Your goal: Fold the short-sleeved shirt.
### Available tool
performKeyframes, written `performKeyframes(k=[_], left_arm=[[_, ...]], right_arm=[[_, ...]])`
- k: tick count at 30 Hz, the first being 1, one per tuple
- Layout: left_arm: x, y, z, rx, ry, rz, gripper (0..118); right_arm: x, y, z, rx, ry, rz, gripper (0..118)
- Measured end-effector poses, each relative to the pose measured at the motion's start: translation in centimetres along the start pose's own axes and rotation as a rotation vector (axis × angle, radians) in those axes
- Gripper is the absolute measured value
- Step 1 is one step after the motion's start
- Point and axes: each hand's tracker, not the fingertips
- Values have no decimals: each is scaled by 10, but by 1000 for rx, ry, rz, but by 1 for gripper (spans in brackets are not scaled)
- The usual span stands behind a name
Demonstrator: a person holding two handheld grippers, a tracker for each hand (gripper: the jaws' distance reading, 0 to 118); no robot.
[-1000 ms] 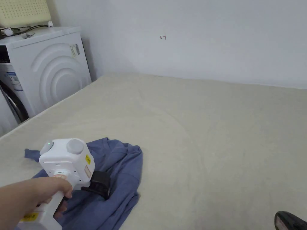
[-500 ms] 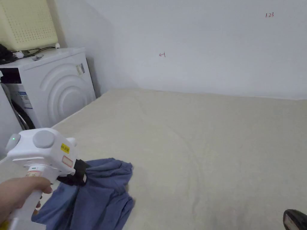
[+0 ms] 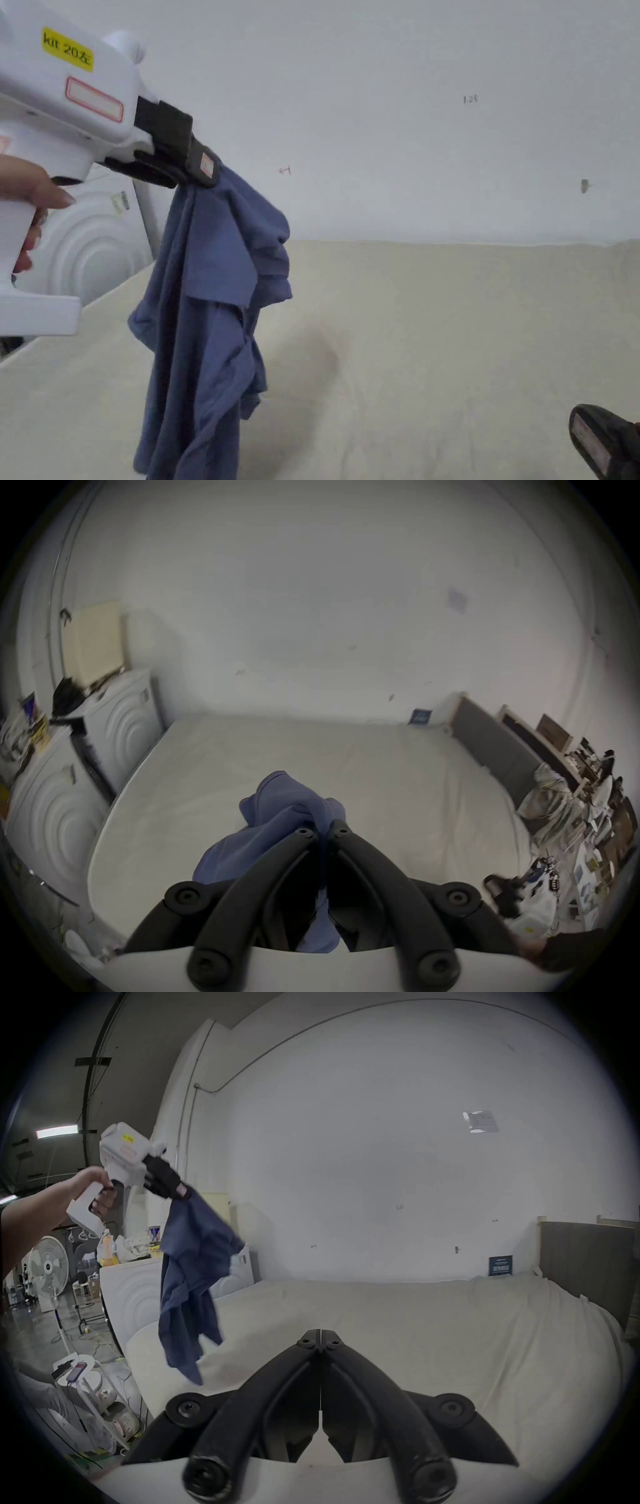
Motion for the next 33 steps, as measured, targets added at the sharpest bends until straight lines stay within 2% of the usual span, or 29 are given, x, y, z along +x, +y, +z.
performKeyframes(k=[3, 5, 8, 11, 16, 17, 18, 19, 20, 21, 28, 33], left_arm=[[58, 12, -24, -1, -143, -29, 2], [99, 5, -52, -50, -247, -82, 2], [150, -16, -114, -150, -328, -158, 2], [193, -60, -201, -336, -424, -155, 2], [241, -155, -337, -643, -444, -133, 2], [244, -171, -357, -673, -457, -84, 6], [244, -183, -371, -704, -455, -52, 20], [245, -194, -386, -730, -427, -35, 68], [246, -205, -397, -756, -407, -26, 97], [246, -212, -406, -792, -402, -31, 105], [238, -215, -394, -821, -429, 114, 106], [213, -169, -340, -636, -442, 113, 105]], right_arm=[[15, 7, 16, 24, -28, -47, 0], [26, 9, 25, 29, -77, -41, 0], [41, 10, 39, 27, -122, -27, 0], [55, 6, 51, 17, -172, -27, 0], [77, -4, 66, -18, -228, -70, 0], [81, -7, 68, -29, -236, -76, 0], [84, -9, 70, -39, -241, -81, 0], [88, -12, 71, -47, -248, -85, 0], [90, -15, 73, -55, -253, -90, 0], [94, -18, 73, -63, -257, -93, 0], [105, -28, 69, -88, -269, -136, 0], [105, -24, 67, -55, -269, -163, 0]])
